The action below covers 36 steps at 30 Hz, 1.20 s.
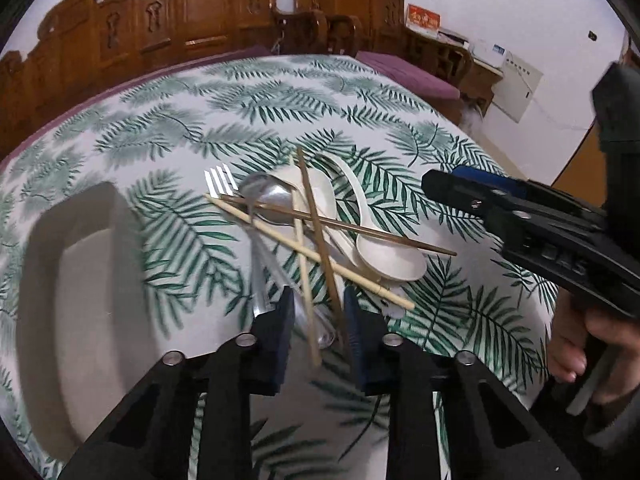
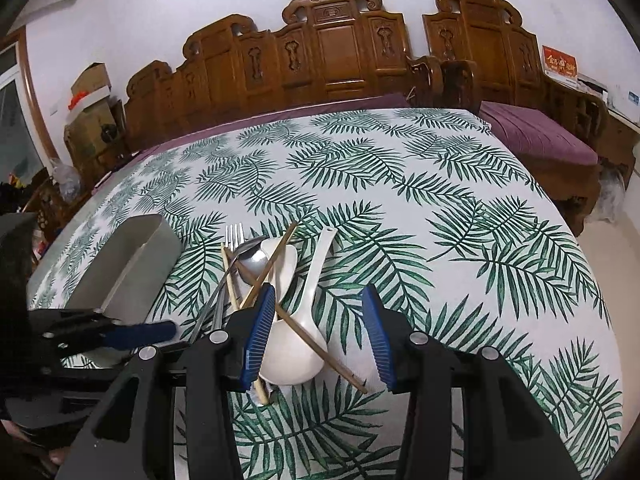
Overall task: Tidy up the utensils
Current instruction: 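Lower the left tool onto the utensil pile and grasp a wooden chopstick, then lift the chopstick with the left tool toward the tray while the right tool grasps a metal spoon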
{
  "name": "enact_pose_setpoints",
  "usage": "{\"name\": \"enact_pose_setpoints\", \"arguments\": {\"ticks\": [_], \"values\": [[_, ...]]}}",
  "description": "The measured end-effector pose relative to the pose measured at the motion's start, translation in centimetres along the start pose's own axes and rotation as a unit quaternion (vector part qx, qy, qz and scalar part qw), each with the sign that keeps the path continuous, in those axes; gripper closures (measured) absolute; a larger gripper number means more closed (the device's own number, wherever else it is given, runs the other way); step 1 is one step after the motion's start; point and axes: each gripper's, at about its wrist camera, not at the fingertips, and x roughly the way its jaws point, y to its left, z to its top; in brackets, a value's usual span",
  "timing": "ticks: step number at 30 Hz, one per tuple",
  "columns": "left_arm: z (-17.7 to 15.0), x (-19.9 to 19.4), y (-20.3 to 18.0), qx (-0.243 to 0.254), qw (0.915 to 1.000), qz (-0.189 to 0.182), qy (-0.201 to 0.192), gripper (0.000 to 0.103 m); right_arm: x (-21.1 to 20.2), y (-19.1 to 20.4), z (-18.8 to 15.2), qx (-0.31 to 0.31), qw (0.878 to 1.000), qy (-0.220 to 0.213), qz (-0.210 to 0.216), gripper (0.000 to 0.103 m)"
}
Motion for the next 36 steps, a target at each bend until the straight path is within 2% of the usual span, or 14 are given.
{"name": "enact_pose_setpoints", "arguments": {"ticks": [2,5,10,16,26,36], "values": [[0.4,1.4,0.0,-0.006,0.9999,-0.003,0.009,0.084,0.2,-0.2,0.1,0.004,1.000,0.002,-0.001,0.055],[0.9,2.8,0.3,-0.018,0.9996,-0.009,0.019,0.095,0.3,-0.5,0.1,0.008,1.000,0.003,-0.001,0.055],[1.3,3.8,1.0,-0.033,0.9990,-0.013,0.028,0.099,0.5,-0.6,0.0,0.013,1.000,0.006,0.000,0.055],[0.5,1.2,1.5,-0.033,0.9993,-0.015,0.007,0.099,1.0,-0.1,0.0,0.012,1.000,0.014,0.015,0.058],[-1.5,-4.2,3.0,-0.030,0.9985,-0.015,-0.042,0.099,2.4,2.9,-0.1,-0.027,0.998,0.033,0.047,0.063],[-1.7,-6.1,5.3,-0.049,0.9967,-0.021,-0.060,0.099,5.3,6.4,0.2,-0.049,0.995,0.058,0.066,0.066]]}}
